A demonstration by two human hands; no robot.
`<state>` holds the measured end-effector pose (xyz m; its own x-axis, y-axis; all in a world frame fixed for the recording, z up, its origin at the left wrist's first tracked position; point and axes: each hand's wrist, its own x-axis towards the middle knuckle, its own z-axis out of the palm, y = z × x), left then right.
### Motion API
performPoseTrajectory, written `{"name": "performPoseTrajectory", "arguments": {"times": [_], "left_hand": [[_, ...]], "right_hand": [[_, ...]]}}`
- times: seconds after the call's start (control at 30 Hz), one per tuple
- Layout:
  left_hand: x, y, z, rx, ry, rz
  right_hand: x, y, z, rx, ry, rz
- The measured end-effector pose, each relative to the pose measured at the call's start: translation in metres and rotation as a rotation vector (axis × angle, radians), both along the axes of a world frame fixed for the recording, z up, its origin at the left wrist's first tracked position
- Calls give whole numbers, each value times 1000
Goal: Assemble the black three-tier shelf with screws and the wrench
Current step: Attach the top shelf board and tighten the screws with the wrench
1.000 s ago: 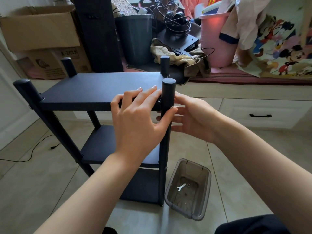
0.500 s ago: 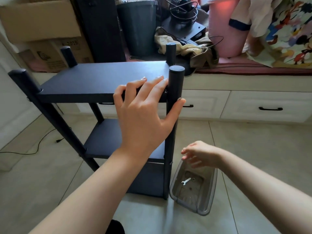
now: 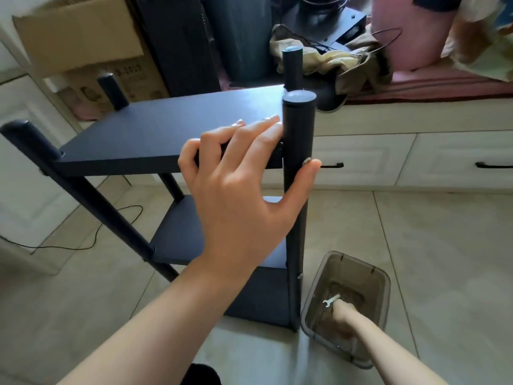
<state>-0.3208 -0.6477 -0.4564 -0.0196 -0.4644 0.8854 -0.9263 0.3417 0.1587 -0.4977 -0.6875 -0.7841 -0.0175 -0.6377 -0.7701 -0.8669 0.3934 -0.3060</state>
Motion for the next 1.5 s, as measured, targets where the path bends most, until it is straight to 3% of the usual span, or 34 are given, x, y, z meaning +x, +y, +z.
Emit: {"name": "performPoseTrajectory", "arguments": {"times": [0.27,0.5,0.93,1.27,1.5], "left_hand": [[-3,1,0,13,-7,20],[-8,4,3,46,10,33],[-11,3,4,52,20,54],[-15,2,4,52,48,58],[-16,1,5,71,44,62]], "right_hand": [[-5,4,-46,81,117,215],[-21,13,-56,14,103,319],[-42,7,-61,-107,250,679],[-79,-8,-54,-174,279,733],[-83,-21,-11,-341,221,531]]}}
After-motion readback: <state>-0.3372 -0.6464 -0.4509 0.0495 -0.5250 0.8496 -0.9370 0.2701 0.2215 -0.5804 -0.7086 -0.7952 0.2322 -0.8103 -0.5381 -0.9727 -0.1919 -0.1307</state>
